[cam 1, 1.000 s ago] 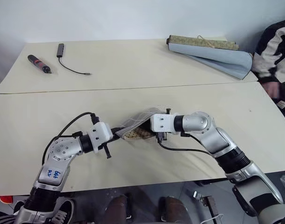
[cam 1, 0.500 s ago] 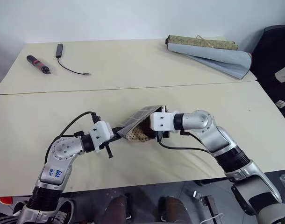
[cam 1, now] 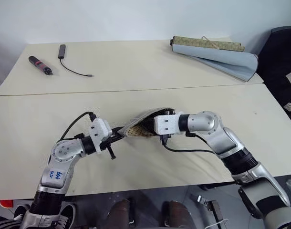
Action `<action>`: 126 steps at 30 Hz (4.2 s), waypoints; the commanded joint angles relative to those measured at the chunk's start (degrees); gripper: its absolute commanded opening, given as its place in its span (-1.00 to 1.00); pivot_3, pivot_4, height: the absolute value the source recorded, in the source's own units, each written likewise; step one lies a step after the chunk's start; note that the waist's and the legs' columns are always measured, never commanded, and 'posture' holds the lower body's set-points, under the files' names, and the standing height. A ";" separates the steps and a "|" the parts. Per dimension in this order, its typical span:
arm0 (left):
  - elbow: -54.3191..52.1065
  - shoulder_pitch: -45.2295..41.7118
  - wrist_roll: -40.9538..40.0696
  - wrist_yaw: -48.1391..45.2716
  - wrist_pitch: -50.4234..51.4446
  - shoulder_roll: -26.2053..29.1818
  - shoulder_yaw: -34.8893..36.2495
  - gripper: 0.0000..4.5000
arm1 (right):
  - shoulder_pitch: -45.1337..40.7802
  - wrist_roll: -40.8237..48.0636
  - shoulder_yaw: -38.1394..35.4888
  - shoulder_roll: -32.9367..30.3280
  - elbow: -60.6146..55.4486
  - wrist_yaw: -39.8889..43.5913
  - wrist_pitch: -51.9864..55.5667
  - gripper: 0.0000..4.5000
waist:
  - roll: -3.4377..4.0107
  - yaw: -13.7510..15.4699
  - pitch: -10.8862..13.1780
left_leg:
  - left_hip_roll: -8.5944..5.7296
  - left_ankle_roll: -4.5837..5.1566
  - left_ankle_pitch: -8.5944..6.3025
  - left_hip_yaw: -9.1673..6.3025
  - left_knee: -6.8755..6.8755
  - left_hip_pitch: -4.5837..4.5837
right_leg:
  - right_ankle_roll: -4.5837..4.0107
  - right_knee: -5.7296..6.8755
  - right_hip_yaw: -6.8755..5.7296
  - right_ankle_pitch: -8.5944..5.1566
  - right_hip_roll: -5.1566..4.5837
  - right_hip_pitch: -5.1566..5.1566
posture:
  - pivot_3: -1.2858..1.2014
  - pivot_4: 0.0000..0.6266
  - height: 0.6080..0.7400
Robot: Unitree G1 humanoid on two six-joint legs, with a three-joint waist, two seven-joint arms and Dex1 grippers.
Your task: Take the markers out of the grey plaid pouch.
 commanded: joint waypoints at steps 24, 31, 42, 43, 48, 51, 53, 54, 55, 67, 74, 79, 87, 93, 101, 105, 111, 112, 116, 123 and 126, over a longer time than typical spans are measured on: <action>-6.80 -0.41 -5.51 -2.21 6.31 -1.36 -0.01 -1.00 | -1.75 -3.44 -1.95 -0.32 -0.70 1.49 -2.69 -0.14 | 0.00 -0.01 0.00 | 0.00 0.00 0.01 -0.02 0.02 0.01 | 0.00 -0.01 0.00 0.00 0.03 0.05 | 0.03 -0.52 1.00; -8.91 0.14 -10.81 -4.55 12.66 -1.47 -0.96 -1.00 | -1.64 -3.54 -0.89 1.10 -0.18 2.20 -2.07 -0.14 | 0.00 -0.06 0.00 | 0.00 0.00 0.01 -0.02 0.02 0.01 | 0.00 -0.01 0.00 0.00 0.04 0.05 | 0.03 -0.52 1.00; -9.68 -2.85 -30.62 -2.78 30.58 -8.33 3.10 -1.00 | -7.93 8.31 -4.34 -9.12 -8.43 24.99 12.30 -0.14 | -0.01 0.37 0.01 | 0.00 0.03 0.02 -0.20 0.22 -0.02 | 0.00 -0.02 0.01 0.00 0.03 0.19 | 0.03 -0.52 1.00; -9.58 -2.62 -30.07 -3.14 30.43 -8.06 2.85 -1.00 | -8.39 8.59 -4.26 -10.01 -9.38 25.90 14.09 -0.14 | -0.01 0.36 0.01 | 0.00 0.03 0.02 -0.21 0.23 -0.02 | 0.00 -0.04 0.00 0.00 0.03 0.21 | 0.03 -0.52 1.00; -7.15 -0.16 -26.95 -3.91 28.67 -6.71 1.56 -1.00 | -6.32 7.76 -1.11 -10.58 -12.53 26.27 18.25 -0.14 | -0.02 0.02 0.00 | 0.03 0.00 0.00 -0.26 0.23 0.02 | 0.00 -0.11 -0.02 0.00 -0.01 0.30 | 0.03 -0.52 1.00; -5.04 1.86 -23.89 -3.13 25.89 -6.93 1.15 -1.00 | -3.97 4.68 1.88 -10.72 -12.35 24.97 18.69 -0.14 | -0.02 0.07 0.00 | 0.01 0.00 0.00 -0.22 0.23 0.02 | 0.00 -0.11 -0.06 0.00 0.03 0.28 | 0.03 -0.52 1.00; -4.38 2.81 -23.87 -3.28 25.54 -7.30 1.51 -1.00 | -3.35 4.12 2.80 -10.60 -12.22 24.83 18.88 -0.14 | -0.02 0.08 0.00 | 0.00 0.00 -0.01 -0.21 0.23 -0.01 | 0.00 -0.10 -0.06 0.00 0.02 0.25 | 0.03 -0.52 1.00; -4.26 3.38 -22.67 -3.24 24.60 -7.23 1.15 -1.00 | -3.66 3.42 3.40 -9.78 -11.15 23.97 18.53 -0.14 | -0.02 0.09 0.00 | 0.00 0.00 -0.01 -0.20 0.24 0.00 | 0.00 -0.10 -0.06 0.00 0.01 0.24 | 0.03 -0.52 1.00; -4.17 3.75 -21.95 -2.94 23.92 -7.39 1.10 -1.00 | -3.92 2.91 3.86 -9.08 -10.37 23.38 18.68 -0.14 | -0.03 0.08 -0.01 | 0.00 -0.01 -0.01 -0.21 0.25 -0.01 | 0.00 -0.11 -0.05 0.00 0.00 0.23 | 0.03 -0.52 1.00; -0.92 3.13 -25.30 0.89 25.55 -11.50 5.15 -1.00 | -6.52 -2.96 6.34 -2.01 -1.13 17.15 12.72 -0.14 | -0.04 -0.01 -0.01 | 0.00 -0.04 -0.02 -0.20 0.27 0.02 | -0.01 -0.06 -0.06 0.00 -0.01 0.19 | 0.03 -0.52 1.00; -2.08 2.93 -27.83 0.13 28.06 -12.55 5.22 -1.00 | -6.52 -0.21 4.16 0.81 -3.46 17.73 13.88 -0.14 | -0.04 -0.10 -0.01 | 0.02 -0.03 -0.01 -0.19 0.26 0.02 | 0.00 -0.02 -0.05 0.00 0.06 0.21 | 0.03 -0.52 1.00; -4.39 1.45 -31.70 0.09 32.83 -13.29 3.98 -1.00 | -8.69 5.94 -2.41 -1.79 -7.10 21.58 18.67 -0.14 | -0.05 0.35 0.00 | 0.00 -0.03 -0.01 -0.22 0.26 -0.01 | 0.00 -0.02 -0.04 0.00 0.03 0.21 | 0.03 -0.52 1.00; -4.01 -2.12 -44.75 3.07 43.37 -16.55 6.03 -1.00 | -9.81 12.54 -5.61 -11.21 -11.78 29.72 24.64 -0.14 | -0.05 1.18 0.00 | 0.04 -0.21 -0.29 -0.33 0.46 -0.01 | 0.00 -0.32 0.04 0.01 -0.09 0.38 | 0.03 -0.52 1.00; 3.30 -0.44 -35.70 3.34 37.80 -16.00 4.38 -1.00 | -7.39 7.86 2.59 -11.74 -14.76 29.76 28.22 -0.14 | -0.07 1.32 -0.02 | 0.07 -0.04 -0.18 -0.24 0.46 -0.01 | 0.00 -0.29 -0.03 0.01 0.09 0.31 | 0.03 -0.52 1.00; 5.84 2.31 -29.35 3.18 31.62 -14.26 4.69 -1.00 | -7.54 1.98 7.08 -7.41 -7.54 24.56 23.63 -0.14 | -0.16 1.22 -0.07 | 0.10 -0.32 -0.37 -0.14 0.52 0.02 | -0.01 -0.22 -0.02 0.01 -0.06 0.24 | 0.03 -0.52 1.00; 6.61 1.80 -29.60 4.24 30.78 -15.02 5.97 -1.00 | -8.15 0.27 7.18 -6.07 -5.50 23.19 21.65 -0.14 | -0.17 1.18 -0.08 | 0.10 -0.34 -0.38 -0.12 0.51 0.02 | -0.01 -0.19 0.00 0.02 -0.08 0.21 | 0.03 -0.52 1.00; 5.63 2.15 -27.50 3.25 28.70 -14.95 4.12 -1.00 | -7.89 -2.32 8.22 -5.87 -2.25 22.50 17.33 -0.14 | -0.17 1.21 -0.08 | 0.09 -0.33 -0.38 -0.11 0.52 0.02 | -0.01 -0.19 -0.01 0.02 -0.02 0.21 | 0.03 -0.52 1.00; 5.57 2.18 -27.66 3.36 28.73 -15.12 4.24 -1.00 | -7.79 -2.44 8.14 -5.81 -2.06 22.46 16.84 -0.14 | -0.17 1.21 -0.08 | 0.09 -0.33 -0.38 -0.11 0.52 0.02 | -0.01 -0.19 -0.01 0.02 -0.02 0.20 | 0.03 -0.52 1.00; 5.51 1.98 -27.73 3.47 28.82 -15.05 4.37 -1.00 | -7.74 -2.55 7.65 -4.44 -1.11 21.50 15.96 -0.14 | -0.17 1.16 -0.08 | 0.10 -0.33 -0.38 -0.12 0.52 0.03 | -0.01 -0.17 0.00 0.02 -0.04 0.21 | 0.03 -0.52 1.00; 5.07 2.01 -27.34 3.46 28.50 -15.04 4.06 -1.00 | -7.46 -1.52 6.05 -3.57 -1.91 21.45 16.22 -0.75 | -0.17 1.12 -0.08 | 0.10 -0.34 -0.38 -0.11 0.52 0.03 | -0.01 -0.17 0.00 0.02 -0.05 0.20 | 0.03 -0.52 1.00; 5.06 1.96 -26.91 3.58 28.13 -15.01 3.91 -1.00 | -7.93 0.30 4.25 -3.76 -3.65 22.23 17.23 -0.75 | -0.17 1.15 -0.08 | 0.10 -0.34 -0.38 -0.12 0.51 0.02 | -0.01 -0.17 0.00 0.02 -0.04 0.19 | 0.03 -0.52 1.00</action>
